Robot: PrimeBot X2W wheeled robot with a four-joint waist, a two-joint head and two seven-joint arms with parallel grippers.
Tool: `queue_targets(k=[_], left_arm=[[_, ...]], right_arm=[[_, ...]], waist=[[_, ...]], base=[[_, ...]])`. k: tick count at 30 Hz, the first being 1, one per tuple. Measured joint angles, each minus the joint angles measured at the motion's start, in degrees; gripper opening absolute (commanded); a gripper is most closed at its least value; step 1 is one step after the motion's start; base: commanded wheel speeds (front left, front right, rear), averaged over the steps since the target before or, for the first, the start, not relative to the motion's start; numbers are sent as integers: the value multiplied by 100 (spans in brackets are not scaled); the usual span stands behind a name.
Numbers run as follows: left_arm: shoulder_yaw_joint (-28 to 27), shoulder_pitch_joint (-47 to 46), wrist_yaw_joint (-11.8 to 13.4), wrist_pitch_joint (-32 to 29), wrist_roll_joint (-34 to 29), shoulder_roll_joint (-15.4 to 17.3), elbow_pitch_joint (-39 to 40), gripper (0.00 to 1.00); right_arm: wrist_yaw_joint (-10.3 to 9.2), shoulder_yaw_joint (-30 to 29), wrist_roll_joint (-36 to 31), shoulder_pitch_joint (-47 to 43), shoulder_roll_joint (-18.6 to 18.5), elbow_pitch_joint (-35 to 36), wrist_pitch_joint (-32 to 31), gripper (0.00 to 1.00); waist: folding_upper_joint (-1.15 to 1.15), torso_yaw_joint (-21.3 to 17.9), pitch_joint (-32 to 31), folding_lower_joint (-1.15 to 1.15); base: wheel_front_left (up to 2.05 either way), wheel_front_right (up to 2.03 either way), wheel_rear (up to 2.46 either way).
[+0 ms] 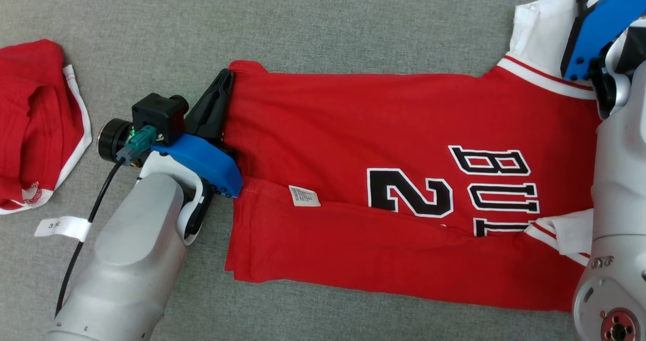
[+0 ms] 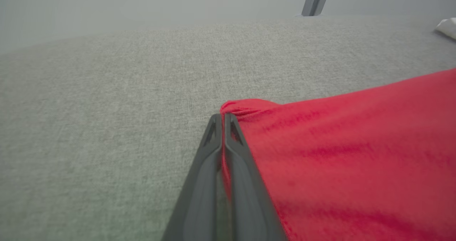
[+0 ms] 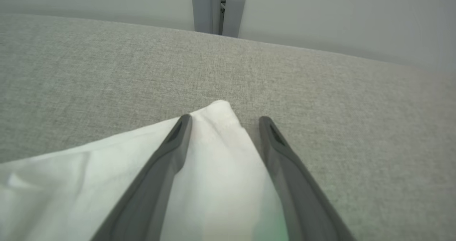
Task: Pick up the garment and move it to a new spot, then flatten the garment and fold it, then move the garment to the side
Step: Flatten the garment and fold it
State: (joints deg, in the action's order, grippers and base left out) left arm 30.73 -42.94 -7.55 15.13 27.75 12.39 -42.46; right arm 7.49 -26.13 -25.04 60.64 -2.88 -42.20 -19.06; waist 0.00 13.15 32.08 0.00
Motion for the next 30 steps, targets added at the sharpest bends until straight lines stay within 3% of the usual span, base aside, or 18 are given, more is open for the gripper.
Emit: queue_targets(k=[1,2,3,4,5,15,17,25,30], left_arm=[[9,-1,0,4,12,3,14,0],[21,-1,0,4,33,7,24,0],[40,-1,0,4,49,12,27,0],[59,-2,0,4,55,19,30,0],[75,-1,0,4,79,27,33,0],[-247,115,-2,-1,70,118,174,0],[-468,274,-2,-1,-13,110,215,0],[-979,723,20,-8,-231,79,271,0],[-1225,1183,71,-8,-428,-44,365,0]], right_arm=[[0,-9,21,34,-1,-23,1,75],[0,-19,32,43,-1,-48,15,42],[0,-18,29,43,-1,-76,33,26],[0,-42,16,45,0,-79,53,4],[2,-75,3,46,10,-81,80,0],[1,-145,417,41,12,-159,1523,0],[1,-4,703,-20,16,-347,2083,0],[1,526,1390,-532,3,-717,2969,0],[1,913,2148,-1210,4,-670,3292,0]], waist=[[0,9,17,0],[0,14,21,0],[0,16,15,0],[0,15,10,0],[0,14,7,-1],[0,-96,-177,0],[0,-178,-343,0],[0,-480,-872,0],[0,-677,-1341,-1]], base=[[0,0,0],[0,0,0],[0,0,0],[0,0,0],[0,0,0],[0,0,0],[0,0,0],[0,0,0],[0,0,0]])
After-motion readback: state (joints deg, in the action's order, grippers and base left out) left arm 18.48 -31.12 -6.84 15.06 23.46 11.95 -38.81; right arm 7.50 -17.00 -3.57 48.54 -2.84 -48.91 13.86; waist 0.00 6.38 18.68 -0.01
